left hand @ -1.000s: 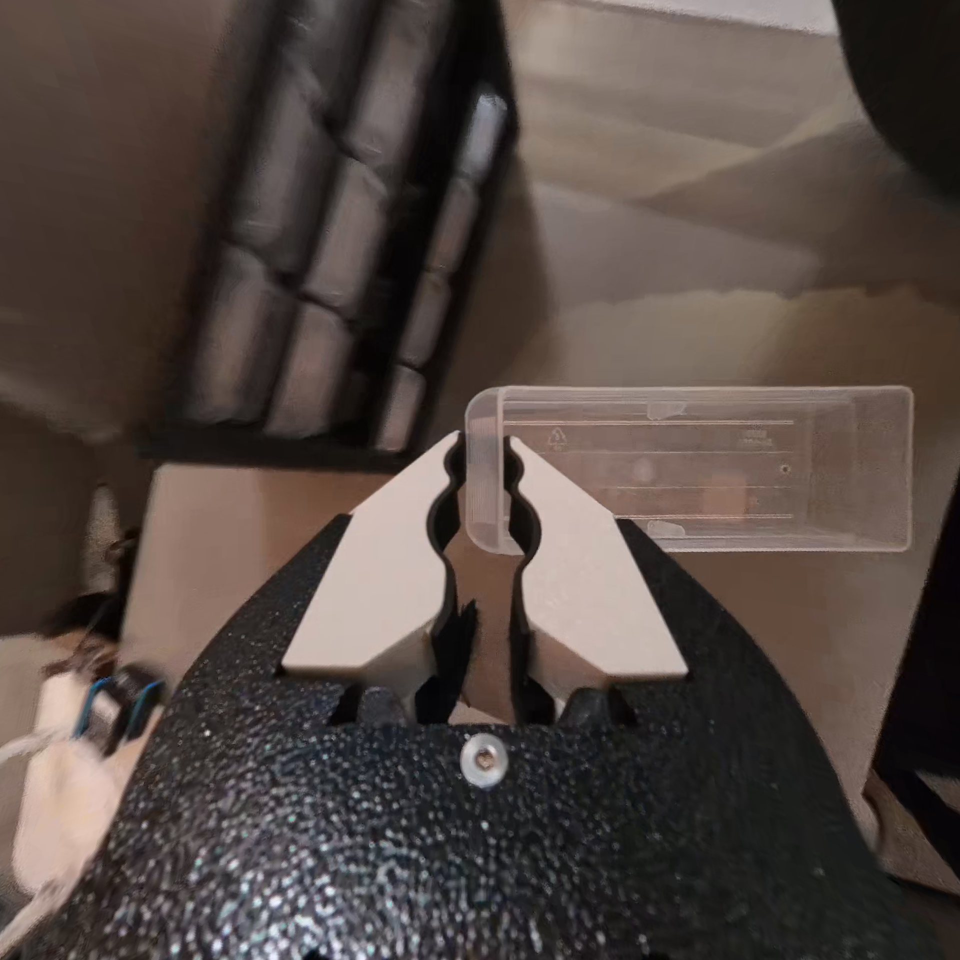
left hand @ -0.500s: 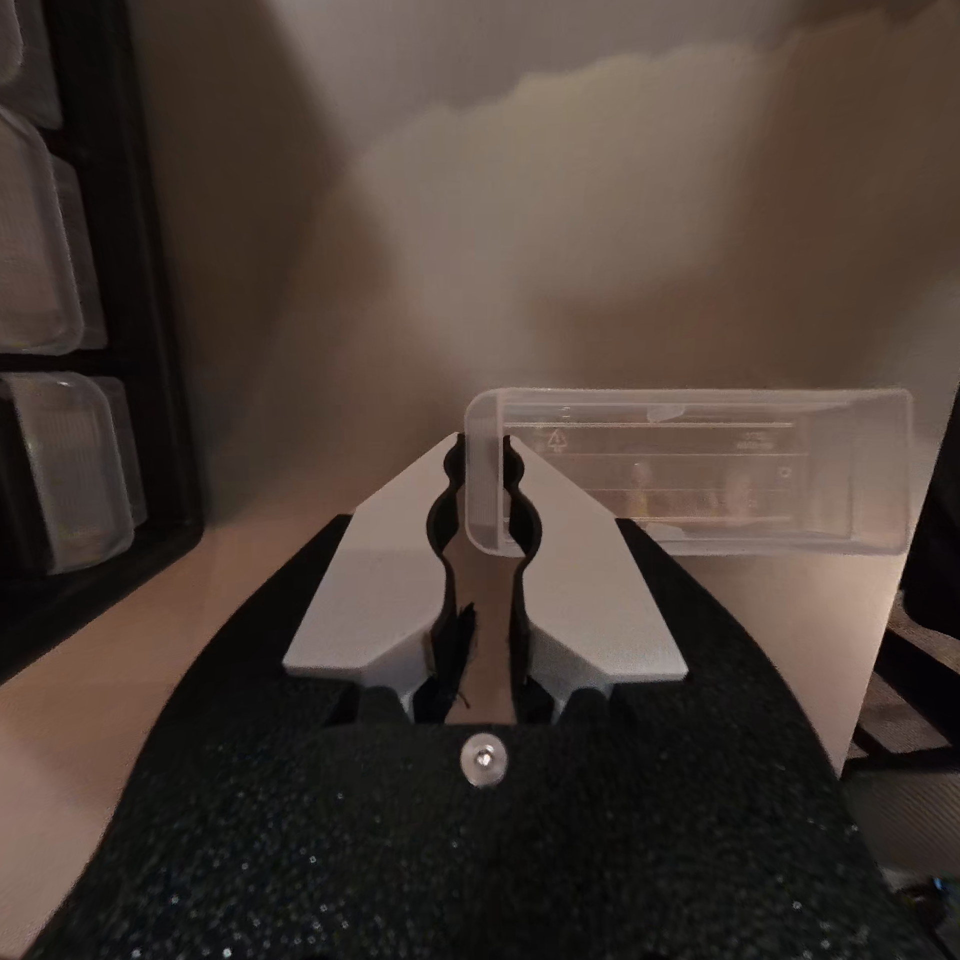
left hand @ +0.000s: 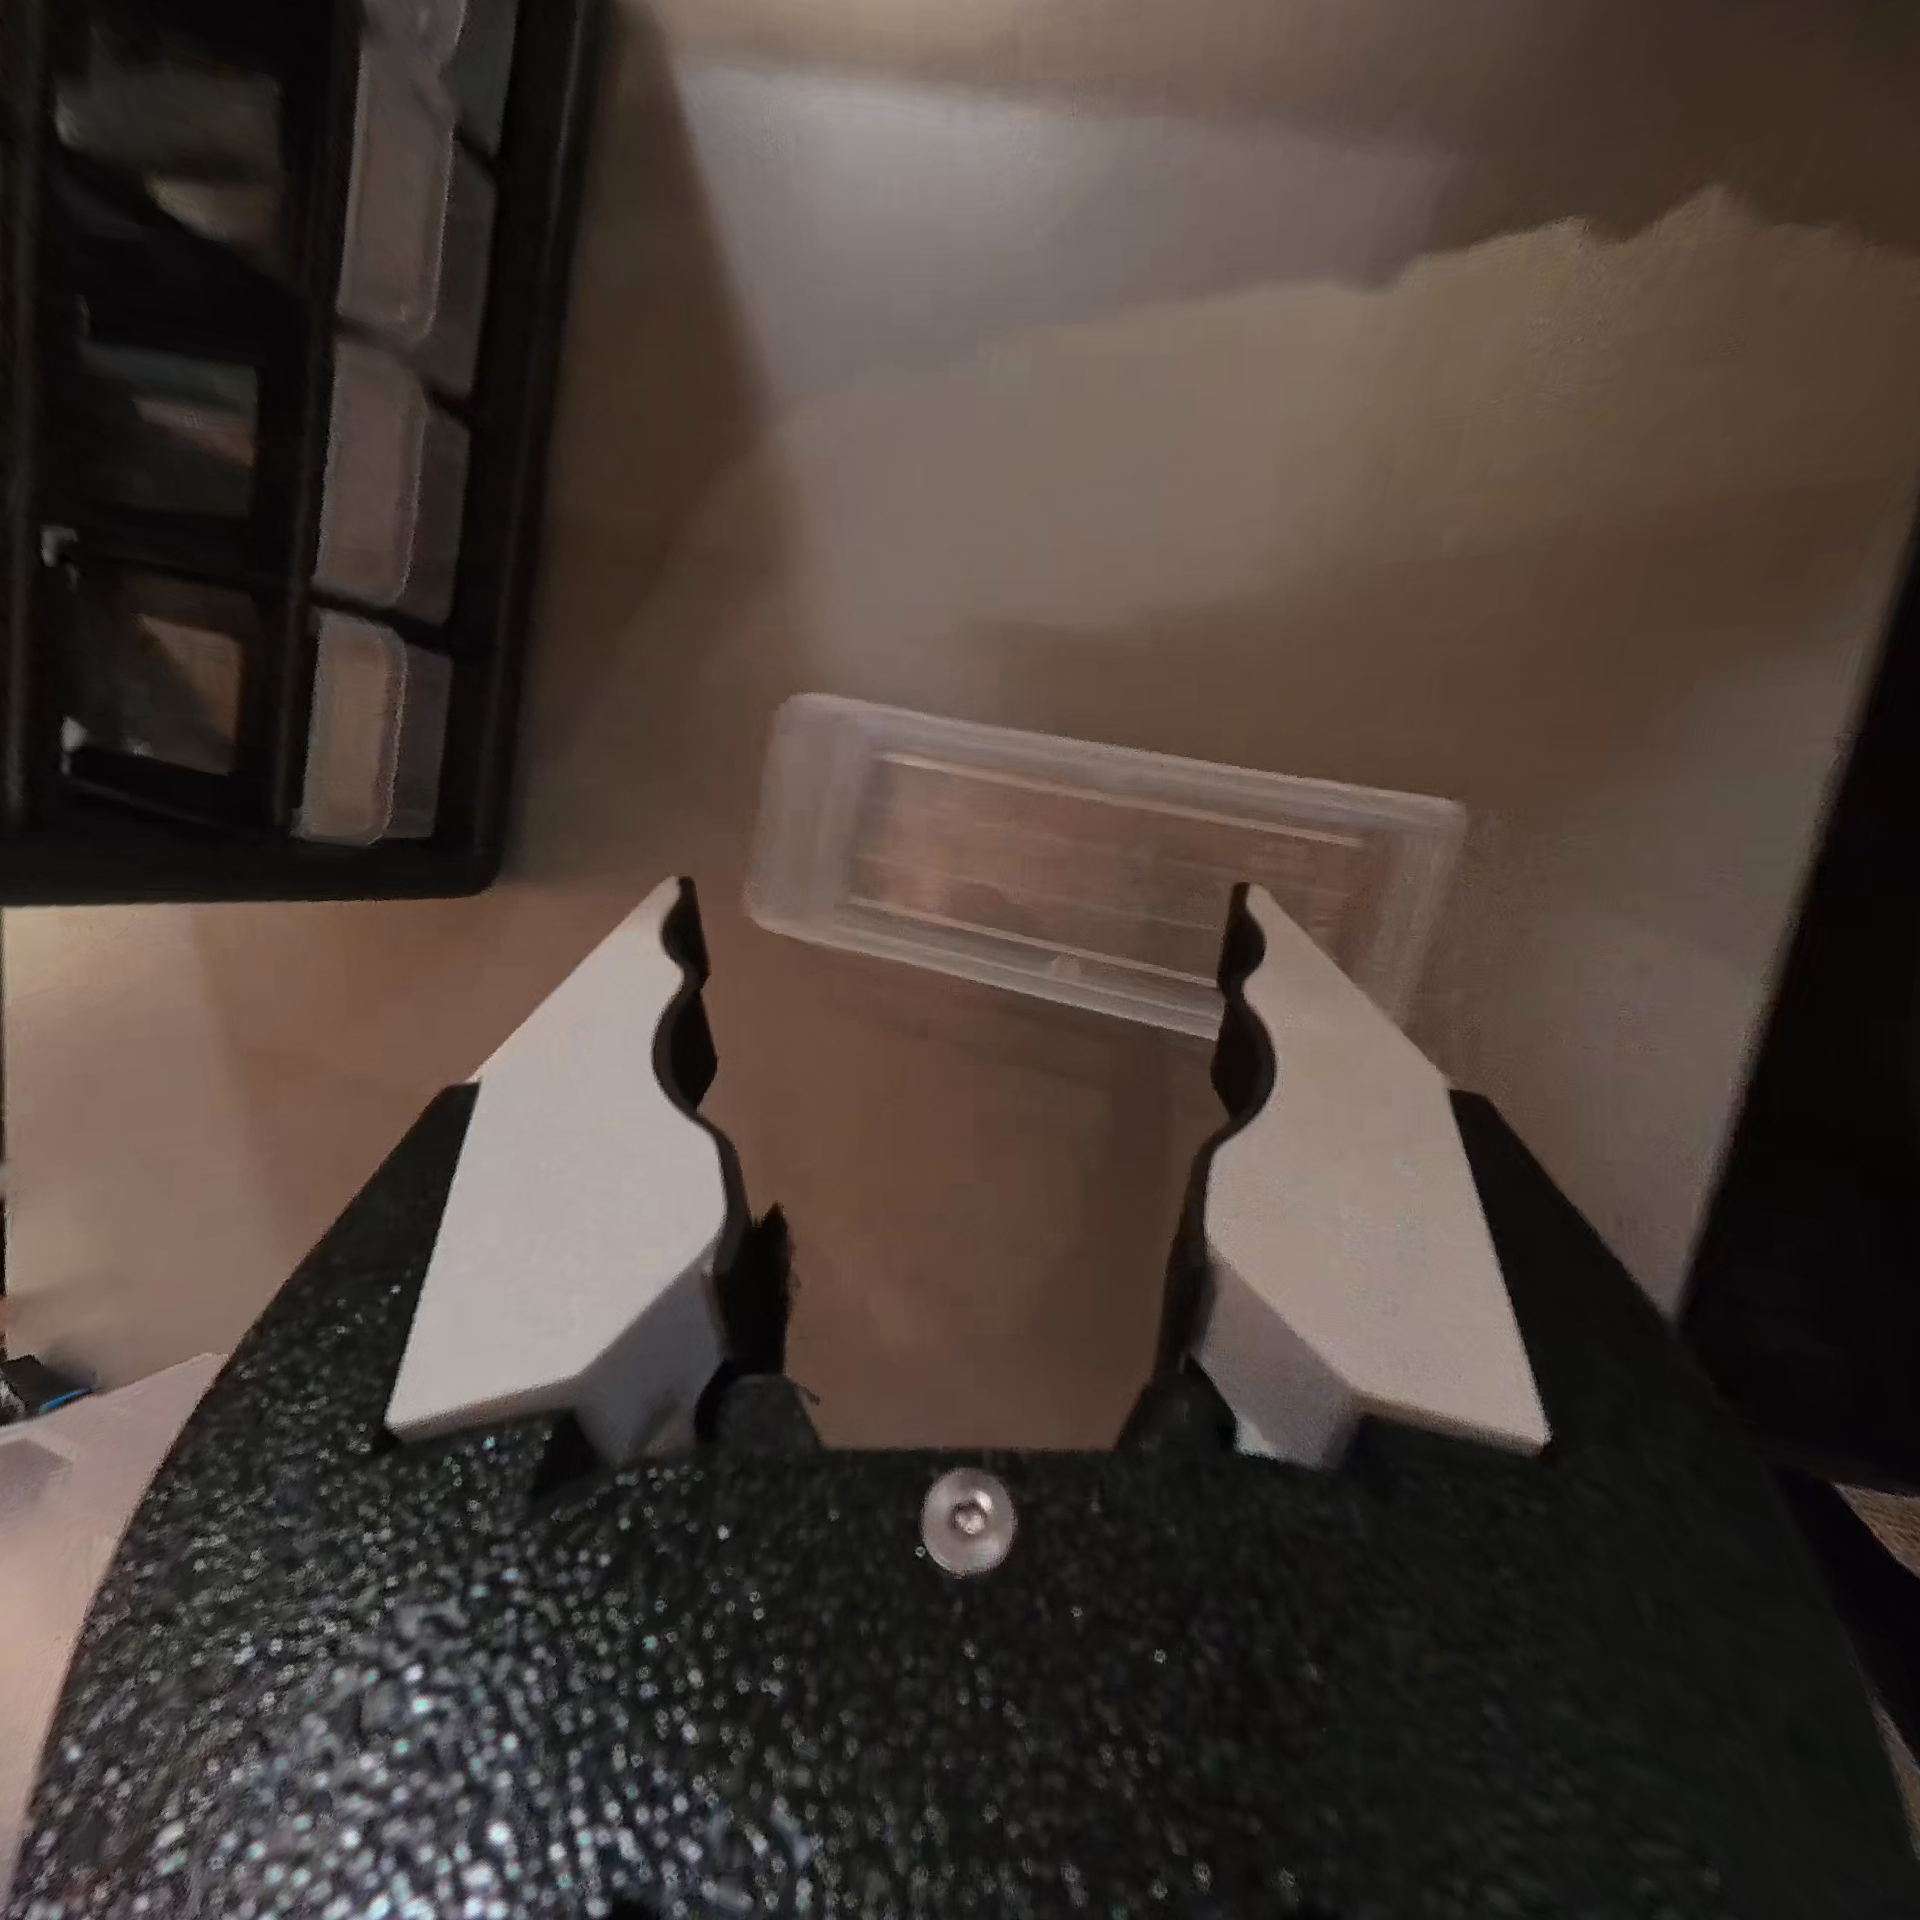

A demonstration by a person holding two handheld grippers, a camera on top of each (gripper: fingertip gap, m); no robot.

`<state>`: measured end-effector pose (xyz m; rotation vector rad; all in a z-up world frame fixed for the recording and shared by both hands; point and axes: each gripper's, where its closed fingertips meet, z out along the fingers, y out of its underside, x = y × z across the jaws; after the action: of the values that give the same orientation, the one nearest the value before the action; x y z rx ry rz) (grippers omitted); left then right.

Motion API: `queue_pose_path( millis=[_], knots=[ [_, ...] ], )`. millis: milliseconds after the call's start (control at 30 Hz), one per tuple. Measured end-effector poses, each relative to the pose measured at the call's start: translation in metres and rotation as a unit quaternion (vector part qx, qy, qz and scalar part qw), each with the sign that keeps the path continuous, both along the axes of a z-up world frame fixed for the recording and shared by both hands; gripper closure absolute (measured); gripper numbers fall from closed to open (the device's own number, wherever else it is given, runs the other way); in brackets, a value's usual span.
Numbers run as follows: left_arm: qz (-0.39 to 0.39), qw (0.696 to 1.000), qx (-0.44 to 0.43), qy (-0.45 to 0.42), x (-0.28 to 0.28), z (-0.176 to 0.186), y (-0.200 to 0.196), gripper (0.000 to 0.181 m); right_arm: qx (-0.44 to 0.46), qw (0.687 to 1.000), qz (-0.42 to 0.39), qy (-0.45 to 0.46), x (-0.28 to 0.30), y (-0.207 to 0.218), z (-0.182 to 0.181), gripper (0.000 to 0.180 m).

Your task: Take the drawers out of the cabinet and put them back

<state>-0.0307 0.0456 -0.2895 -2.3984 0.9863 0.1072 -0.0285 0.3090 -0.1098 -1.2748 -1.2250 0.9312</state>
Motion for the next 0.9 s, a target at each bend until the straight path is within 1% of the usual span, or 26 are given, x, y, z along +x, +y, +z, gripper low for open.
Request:
queue_pose_path(
  millis=[133,200,300,433,533,633,700,833,900],
  knots=[
    [-0.018,1.0,0.023,-0.012,0.035,0.003,-0.027,0.079,-0.004,1.0,-0.002,-0.004,0.0,0.001,-0.002,0.15],
    [-0.035,0.999,0.018,-0.021,0.05,-0.004,-0.037,0.086,-0.004,1.0,-0.004,-0.01,0.001,0.001,-0.004,0.15],
    [-0.051,0.999,0.011,-0.013,0.06,-0.02,-0.043,0.098,-0.004,1.0,-0.007,-0.016,0.001,0.001,-0.006,0.15],
    [-0.068,0.997,0.002,0.04,0.059,-0.037,-0.049,0.124,-0.002,1.0,-0.009,-0.02,0.001,0.001,-0.006,0.15],
    [-0.074,0.994,0.007,0.082,0.053,-0.042,-0.049,0.137,-0.002,1.0,-0.009,-0.021,0.001,0.001,-0.007,0.15],
    [-0.073,0.992,0.012,0.099,0.05,-0.045,-0.049,0.142,-0.003,1.0,-0.008,-0.02,0.001,0.002,-0.007,0.15],
    [-0.071,0.991,0.019,0.11,0.047,-0.045,-0.048,0.143,-0.005,1.0,-0.008,-0.02,0.001,0.002,-0.007,0.15],
    [-0.058,0.991,-0.003,0.118,0.041,-0.05,-0.054,0.144,-0.006,1.0,-0.007,-0.019,0.001,0.002,-0.007,0.15],
    [-0.058,0.992,-0.013,0.114,0.041,-0.051,-0.057,0.147,-0.006,1.0,-0.007,-0.02,0.001,0.002,-0.007,0.15]
  ],
)
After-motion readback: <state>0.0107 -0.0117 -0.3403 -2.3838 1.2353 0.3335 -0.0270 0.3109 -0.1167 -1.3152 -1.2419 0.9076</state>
